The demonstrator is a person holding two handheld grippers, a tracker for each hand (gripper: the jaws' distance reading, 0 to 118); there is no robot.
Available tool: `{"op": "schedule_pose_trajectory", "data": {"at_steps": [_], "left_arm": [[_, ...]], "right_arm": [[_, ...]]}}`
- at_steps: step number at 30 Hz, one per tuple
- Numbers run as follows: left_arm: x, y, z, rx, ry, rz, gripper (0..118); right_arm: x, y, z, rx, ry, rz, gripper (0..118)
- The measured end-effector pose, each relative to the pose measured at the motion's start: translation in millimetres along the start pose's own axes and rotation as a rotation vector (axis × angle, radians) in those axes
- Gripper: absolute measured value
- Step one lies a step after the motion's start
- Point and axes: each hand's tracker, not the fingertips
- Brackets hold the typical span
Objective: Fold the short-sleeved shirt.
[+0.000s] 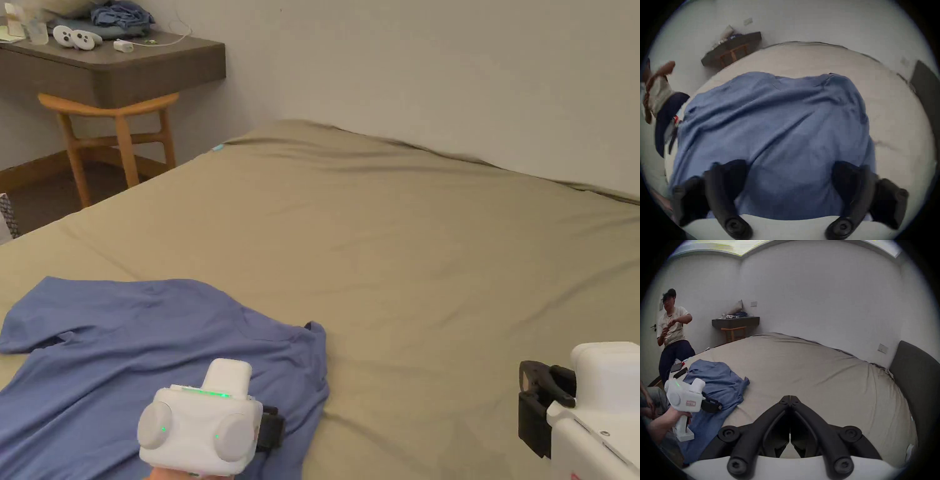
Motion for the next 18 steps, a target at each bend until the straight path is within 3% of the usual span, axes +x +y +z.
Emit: {"op": "schedule_pose_trajectory", "data": {"at_steps": [1, 2, 3, 4, 6, 10, 13, 18], "left_arm": [[-8, 2, 5, 0.002, -0.012, 0.031, 84], [-16, 4, 13, 0.038, 0.054, 0.015, 21], [-24, 5, 15, 0.055, 0.109, -0.002, 3], [-32, 4, 15, 0.066, 0.146, 0.026, 3], [-46, 7, 10, -0.001, 0.051, 0.095, 3], [-31, 3, 15, 0.052, 0.08, 0.094, 3], [-20, 4, 37, 0.093, -0.035, 0.16, 3], [39, 11, 79, 0.199, 0.035, 0.0, 3]], "right_arm": [[1, -2, 1, -0.001, 0.003, -0.004, 2], [3, -4, 2, -0.001, 0.005, -0.01, 2], [5, -6, 4, 0.001, 0.004, -0.017, 2], [8, -8, 6, 0.003, 0.003, -0.024, 2], [15, -12, 11, 0.006, -0.004, -0.052, 2], [36, -18, 22, 0.009, -0.029, -0.08, 2], [61, -23, 41, 0.025, -0.073, -0.122, 2], [112, -38, 88, 0.048, -0.216, -0.157, 2]]}}
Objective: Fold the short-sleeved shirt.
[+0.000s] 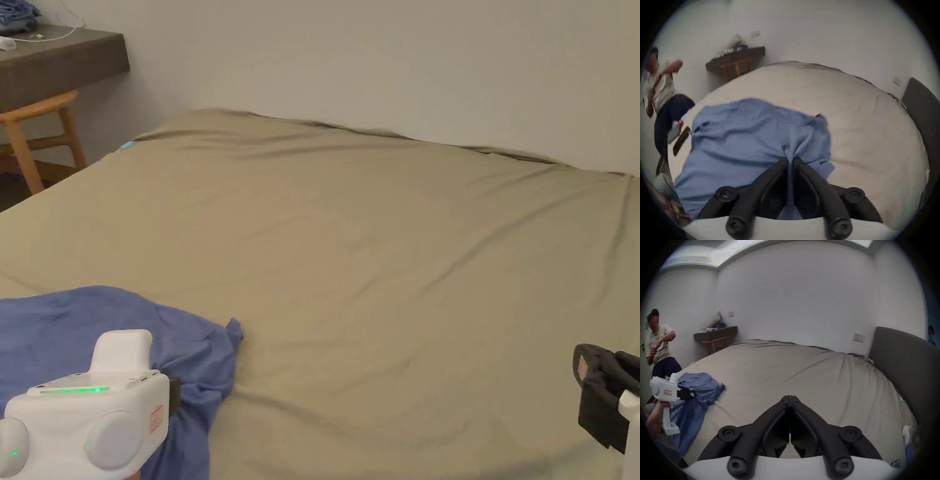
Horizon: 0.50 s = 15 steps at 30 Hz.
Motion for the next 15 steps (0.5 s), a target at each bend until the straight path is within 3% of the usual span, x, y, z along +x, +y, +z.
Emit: {"op": "schedule_pose_trajectory", "data": {"at_steps": [7, 15], "left_arm": [[92, 23, 40, 0.059, -0.188, -0.051, 3], [304, 22, 90, 0.093, -0.517, -0.382, 3]], "right_arm": [[95, -12, 66, 0.031, -0.198, -0.084, 2], [183, -46, 150, 0.022, -0.414, -0.162, 2]]}}
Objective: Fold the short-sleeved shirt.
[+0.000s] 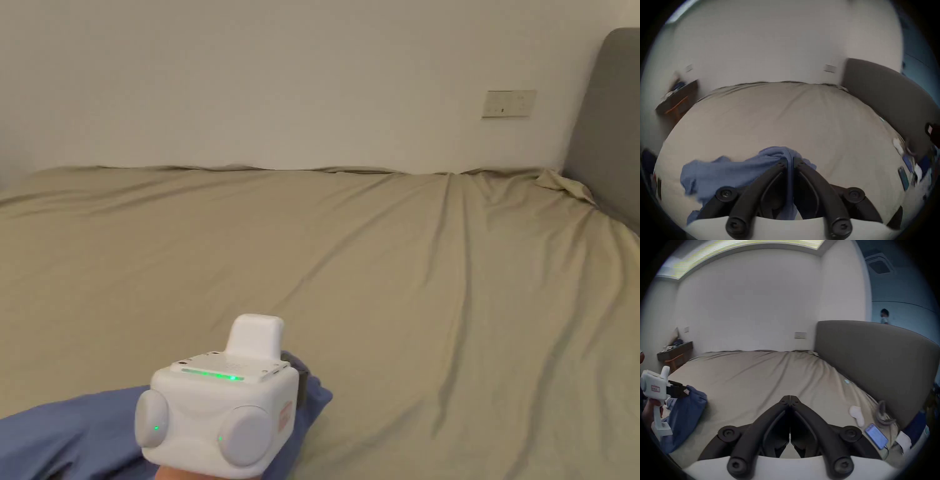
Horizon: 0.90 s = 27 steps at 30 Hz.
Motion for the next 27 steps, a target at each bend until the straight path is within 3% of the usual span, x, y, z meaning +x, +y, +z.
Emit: {"op": "schedule_pose_trajectory", "data": {"at_steps": [5, 11, 17, 22, 23, 24, 25, 26, 27], "left_arm": [[133, 26, -34, -0.041, -0.243, -0.175, 3], [270, 24, -43, -0.049, -0.413, -0.384, 3], [320, -8, -61, -0.133, -0.428, -0.499, 3], [316, -24, -70, -0.158, -0.424, -0.477, 5], [313, -24, -69, -0.163, -0.43, -0.456, 16], [307, -21, -68, -0.161, -0.436, -0.431, 53], [302, -19, -66, -0.155, -0.428, -0.423, 103], [296, -17, -63, -0.158, -0.422, -0.424, 118], [283, -15, -52, -0.14, -0.447, -0.4, 118]], "right_arm": [[62, -13, 24, -0.02, -0.134, -0.05, 2], [114, -24, 47, -0.037, -0.257, -0.082, 2], [141, -36, 49, -0.061, -0.319, -0.093, 2], [142, -46, 43, -0.086, -0.315, -0.108, 2], [140, -46, 42, -0.088, -0.311, -0.109, 2], [138, -46, 41, -0.089, -0.307, -0.11, 2], [135, -46, 40, -0.09, -0.3, -0.11, 2], [132, -45, 38, -0.09, -0.291, -0.109, 2], [129, -44, 36, -0.09, -0.278, -0.107, 2]]}}
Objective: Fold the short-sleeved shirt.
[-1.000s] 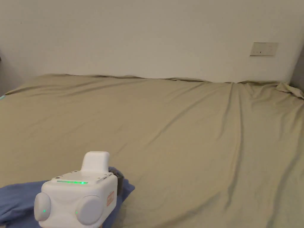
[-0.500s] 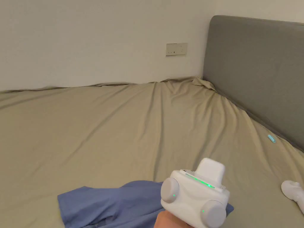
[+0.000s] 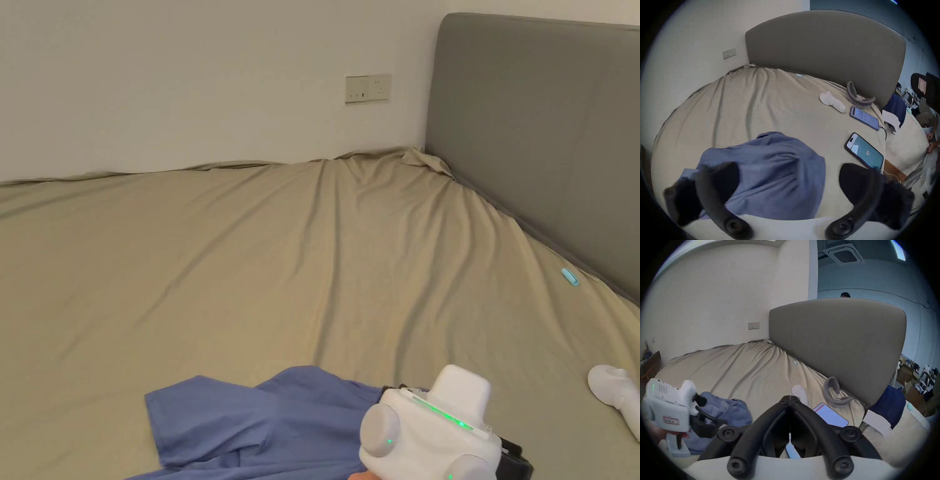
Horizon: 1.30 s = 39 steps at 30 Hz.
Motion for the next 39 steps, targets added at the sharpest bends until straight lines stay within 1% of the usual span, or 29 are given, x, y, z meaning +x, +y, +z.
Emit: {"op": "schedule_pose_trajectory", "data": {"at_steps": [1, 5, 8, 10, 11, 12, 13, 16, 17, 19, 20, 23, 25, 27, 28, 29, 30, 31, 32, 35, 37, 39], "left_arm": [[-9, 1, 13, 0.05, 0.038, 0.016, 118], [-53, -17, 83, 0.103, 0.112, 0.109, 118], [-84, -45, 155, 0.16, 0.246, 0.162, 118], [-98, -71, 206, 0.176, 0.383, 0.186, 117], [-102, -88, 231, 0.181, 0.457, 0.205, 106], [-106, -104, 254, 0.184, 0.515, 0.223, 71], [-110, -120, 276, 0.21, 0.54, 0.258, 0], [-119, -165, 318, 0.23, 0.679, 0.429, 0], [-122, -177, 329, 0.226, 0.674, 0.458, 0], [-123, -191, 339, 0.166, 0.734, 0.487, 0], [-124, -197, 341, 0.171, 0.74, 0.495, 0], [-129, -207, 334, 0.153, 0.682, 0.561, 0], [-138, -207, 322, 0.143, 0.637, 0.576, 0], [-153, -206, 301, 0.118, 0.572, 0.612, 0], [-162, -207, 290, 0.119, 0.551, 0.637, 2], [-175, -210, 276, 0.128, 0.535, 0.672, 27], [-190, -212, 260, 0.115, 0.537, 0.679, 81], [-205, -212, 241, 0.049, 0.535, 0.694, 118], [-219, -212, 219, -0.06, 0.545, 0.695, 118], [-249, -214, 186, -0.106, 0.55, 0.638, 118], [-259, -225, 155, -0.176, 0.544, 0.663, 118], [-266, -238, 127, -0.216, 0.522, 0.717, 118]], "right_arm": [[-4, 1, 0, 0.002, 0.011, 0.003, 2], [-26, 6, 2, 0.016, 0.072, 0.011, 2], [-44, 9, 7, 0.029, 0.122, 0.022, 2], [-52, 7, 7, 0.034, 0.154, 0.027, 2], [-58, 8, 9, 0.036, 0.168, 0.032, 2], [-63, 7, 12, 0.039, 0.182, 0.035, 2], [-68, 6, 14, 0.044, 0.193, 0.036, 2], [-83, 5, 20, 0.048, 0.226, 0.052, 2], [-89, 3, 22, 0.049, 0.237, 0.06, 2], [-97, 2, 25, 0.05, 0.254, 0.076, 2], [-101, 2, 26, 0.047, 0.264, 0.082, 2], [-112, 1, 26, 0.04, 0.286, 0.1, 2], [-118, 0, 26, 0.036, 0.291, 0.117, 2], [-122, -1, 23, 0.029, 0.299, 0.128, 2], [-124, -1, 22, 0.024, 0.3, 0.133, 2], [-127, -3, 22, 0.019, 0.3, 0.144, 2], [-129, -4, 20, 0.013, 0.299, 0.156, 2], [-130, -5, 18, 0.008, 0.297, 0.166, 2], [-132, -6, 16, 0.002, 0.293, 0.177, 2], [-137, -9, 8, -0.017, 0.281, 0.203, 2], [-138, -13, -1, -0.03, 0.274, 0.213, 2], [-141, -16, -9, -0.048, 0.267, 0.223, 2]]}}
